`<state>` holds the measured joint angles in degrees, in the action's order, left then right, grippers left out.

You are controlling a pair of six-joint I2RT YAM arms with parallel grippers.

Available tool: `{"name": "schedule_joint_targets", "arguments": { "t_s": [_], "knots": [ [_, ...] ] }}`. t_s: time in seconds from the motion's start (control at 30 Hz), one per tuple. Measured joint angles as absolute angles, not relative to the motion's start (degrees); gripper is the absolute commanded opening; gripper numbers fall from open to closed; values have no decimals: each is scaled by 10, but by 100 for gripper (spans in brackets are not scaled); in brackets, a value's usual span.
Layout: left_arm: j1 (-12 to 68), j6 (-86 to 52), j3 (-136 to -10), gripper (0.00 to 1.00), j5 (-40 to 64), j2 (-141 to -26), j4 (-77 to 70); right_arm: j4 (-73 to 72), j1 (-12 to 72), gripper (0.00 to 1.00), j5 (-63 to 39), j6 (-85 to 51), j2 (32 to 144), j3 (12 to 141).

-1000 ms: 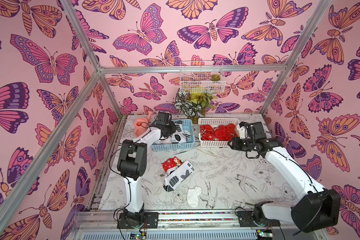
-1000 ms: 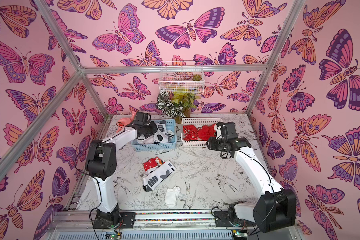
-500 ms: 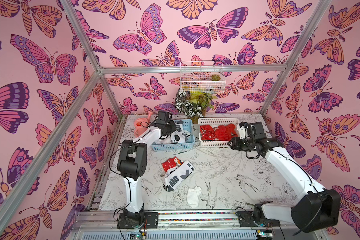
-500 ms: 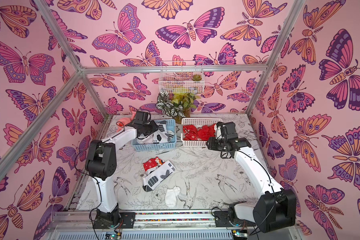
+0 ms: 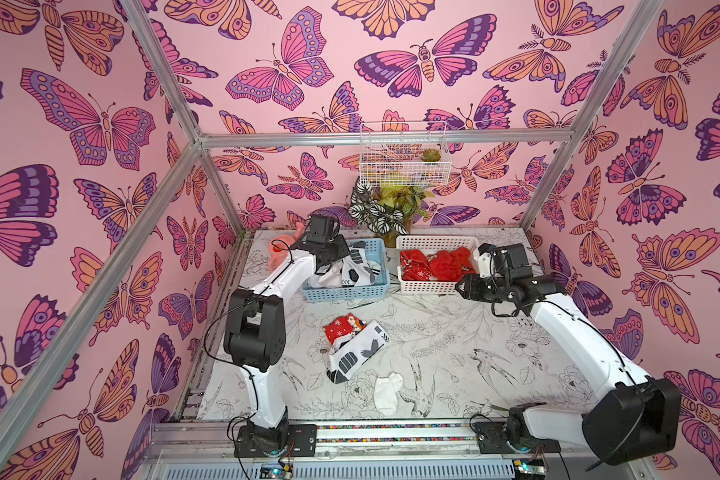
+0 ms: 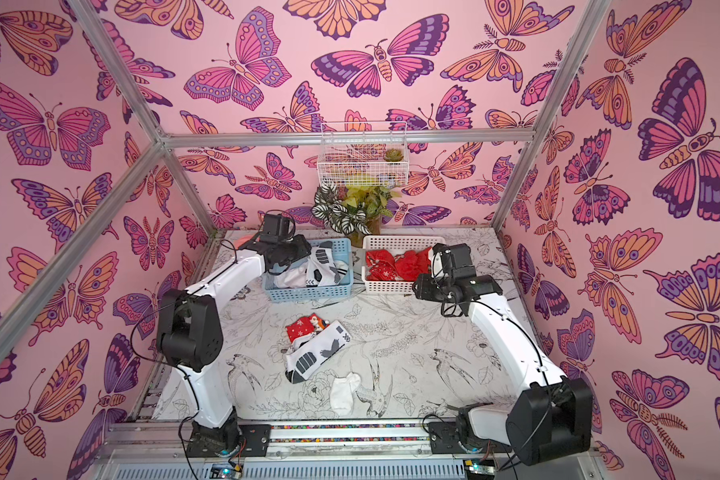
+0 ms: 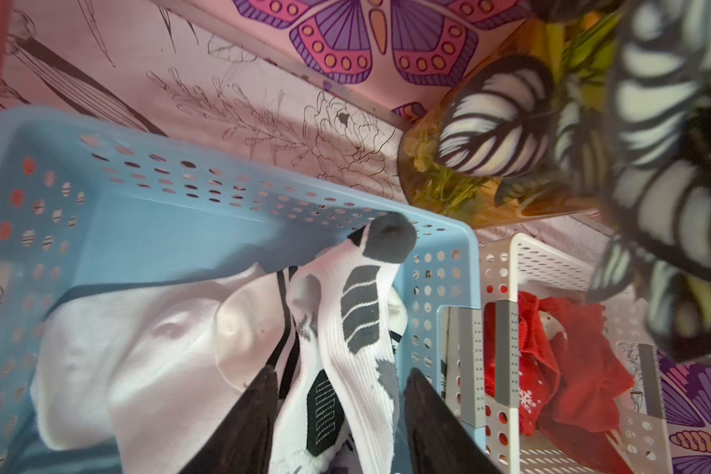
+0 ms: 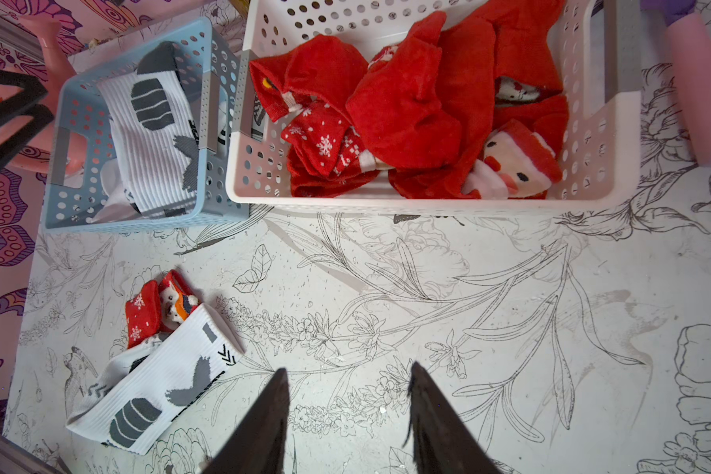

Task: Sort the socks into the basket by color
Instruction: Place the sock in the bin, then pick up the sock at the center of the board.

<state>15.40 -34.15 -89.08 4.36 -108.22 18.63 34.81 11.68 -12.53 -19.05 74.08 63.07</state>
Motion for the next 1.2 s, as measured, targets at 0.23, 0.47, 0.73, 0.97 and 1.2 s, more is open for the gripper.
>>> {"name": "schedule_joint_targets", "arguments": {
  "t_s": [0.23,0.47,0.73,0.97,1.2],
  "knots": [
    [167,-318,-859,54,25,-1013,210,336,117,49,-131,-190,750,631],
    [195,-304,-789,58,11,-936,235,333,117,49,-135,-191,764,631],
    [261,-286,-746,64,-25,-862,273,331,125,50,-138,-191,765,630],
    [351,-293,-689,68,-68,-782,305,335,139,50,-138,-190,748,619],
    [437,-333,-627,75,-114,-712,345,337,148,50,-137,-190,715,616]
  ]
}}
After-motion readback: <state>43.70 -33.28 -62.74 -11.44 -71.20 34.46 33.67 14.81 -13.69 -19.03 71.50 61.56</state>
